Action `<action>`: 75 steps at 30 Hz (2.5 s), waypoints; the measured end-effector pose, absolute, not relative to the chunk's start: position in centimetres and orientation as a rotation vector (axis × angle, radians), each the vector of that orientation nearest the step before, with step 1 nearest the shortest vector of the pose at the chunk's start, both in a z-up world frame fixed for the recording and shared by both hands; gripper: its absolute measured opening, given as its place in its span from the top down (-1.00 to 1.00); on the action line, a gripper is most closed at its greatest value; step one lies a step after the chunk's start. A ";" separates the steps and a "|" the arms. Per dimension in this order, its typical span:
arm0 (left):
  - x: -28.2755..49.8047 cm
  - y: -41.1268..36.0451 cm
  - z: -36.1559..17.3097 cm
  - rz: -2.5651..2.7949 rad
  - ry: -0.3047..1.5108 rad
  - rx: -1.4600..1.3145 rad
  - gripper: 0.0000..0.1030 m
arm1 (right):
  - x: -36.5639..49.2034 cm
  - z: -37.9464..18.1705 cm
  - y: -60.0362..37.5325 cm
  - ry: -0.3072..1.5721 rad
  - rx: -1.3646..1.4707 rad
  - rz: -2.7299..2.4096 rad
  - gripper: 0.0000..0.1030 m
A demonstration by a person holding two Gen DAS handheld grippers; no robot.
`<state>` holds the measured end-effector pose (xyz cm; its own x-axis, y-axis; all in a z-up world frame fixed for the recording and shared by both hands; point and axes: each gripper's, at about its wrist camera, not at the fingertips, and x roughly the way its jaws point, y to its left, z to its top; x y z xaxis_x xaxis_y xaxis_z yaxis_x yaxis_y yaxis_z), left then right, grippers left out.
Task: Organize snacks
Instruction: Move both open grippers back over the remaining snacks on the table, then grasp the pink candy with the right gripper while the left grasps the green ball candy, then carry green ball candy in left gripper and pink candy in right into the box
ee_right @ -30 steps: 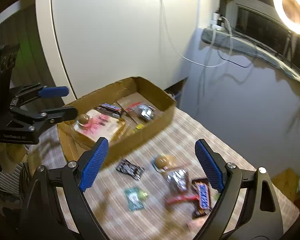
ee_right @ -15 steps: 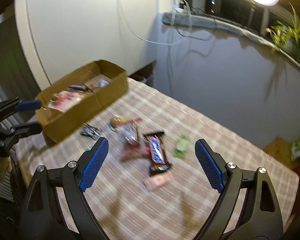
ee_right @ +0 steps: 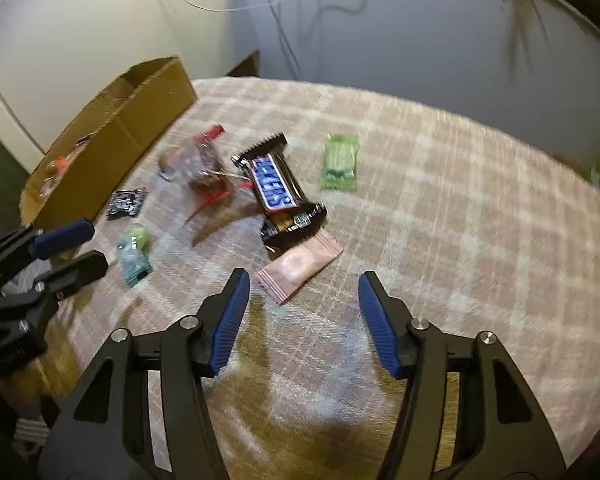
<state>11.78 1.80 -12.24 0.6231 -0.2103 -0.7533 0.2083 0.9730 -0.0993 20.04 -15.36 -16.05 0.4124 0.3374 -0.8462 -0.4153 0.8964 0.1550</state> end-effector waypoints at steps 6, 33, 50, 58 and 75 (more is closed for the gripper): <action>12.8 1.6 -13.3 -0.224 0.882 0.016 0.28 | 20.7 -16.2 -14.5 1.028 -0.092 0.428 0.02; 13.0 2.0 -13.6 -0.268 0.866 -0.012 0.54 | 20.2 -15.8 -15.5 1.002 -0.138 0.407 0.61; 10.0 3.6 -8.7 -0.260 0.753 -0.051 0.54 | 17.2 -10.8 -16.8 0.906 -0.083 0.457 0.61; 9.2 6.6 -7.1 -0.207 0.709 -0.065 0.54 | 16.7 -7.9 -13.7 0.856 -0.103 0.518 0.61; 7.9 14.9 -6.3 -0.056 0.666 -0.114 0.54 | 17.7 -6.2 -3.1 0.814 -0.215 0.636 0.61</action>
